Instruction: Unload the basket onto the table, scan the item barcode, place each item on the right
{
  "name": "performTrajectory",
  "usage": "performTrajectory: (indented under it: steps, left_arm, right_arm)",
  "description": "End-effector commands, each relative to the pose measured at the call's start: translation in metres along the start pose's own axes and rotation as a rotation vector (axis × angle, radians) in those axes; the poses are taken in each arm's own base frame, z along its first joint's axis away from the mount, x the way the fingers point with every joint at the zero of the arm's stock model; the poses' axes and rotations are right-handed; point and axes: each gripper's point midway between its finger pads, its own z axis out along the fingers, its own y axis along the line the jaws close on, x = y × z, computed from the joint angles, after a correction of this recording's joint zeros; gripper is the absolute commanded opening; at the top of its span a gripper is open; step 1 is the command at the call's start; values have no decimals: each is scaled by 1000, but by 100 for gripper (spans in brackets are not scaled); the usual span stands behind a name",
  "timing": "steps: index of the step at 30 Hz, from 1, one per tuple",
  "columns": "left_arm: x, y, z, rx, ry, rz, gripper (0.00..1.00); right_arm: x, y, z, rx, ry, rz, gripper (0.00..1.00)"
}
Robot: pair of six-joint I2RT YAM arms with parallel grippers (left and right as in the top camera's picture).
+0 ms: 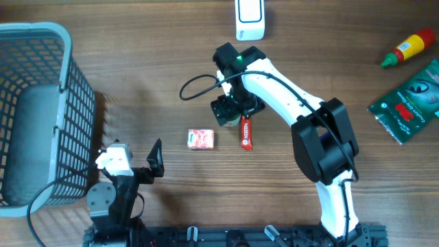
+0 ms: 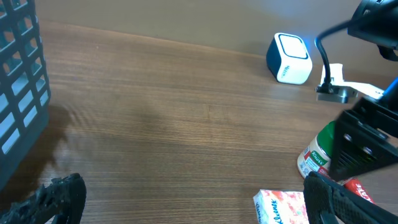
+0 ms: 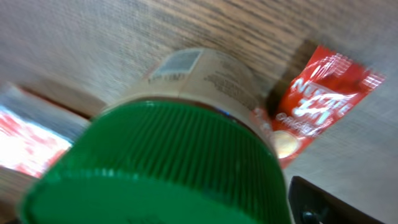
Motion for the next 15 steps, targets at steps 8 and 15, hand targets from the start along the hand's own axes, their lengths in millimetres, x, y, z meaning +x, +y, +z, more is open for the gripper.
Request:
performTrajectory:
  steps: [8, 15]
  left_arm:
    - [3, 1, 1, -2, 3, 20, 100]
    - [3, 1, 1, -2, 3, 20, 100]
  right_arm:
    - [-24, 27, -129, 32, -232, -38, 100]
    - [-13, 9, -172, -36, -324, 978, 100]
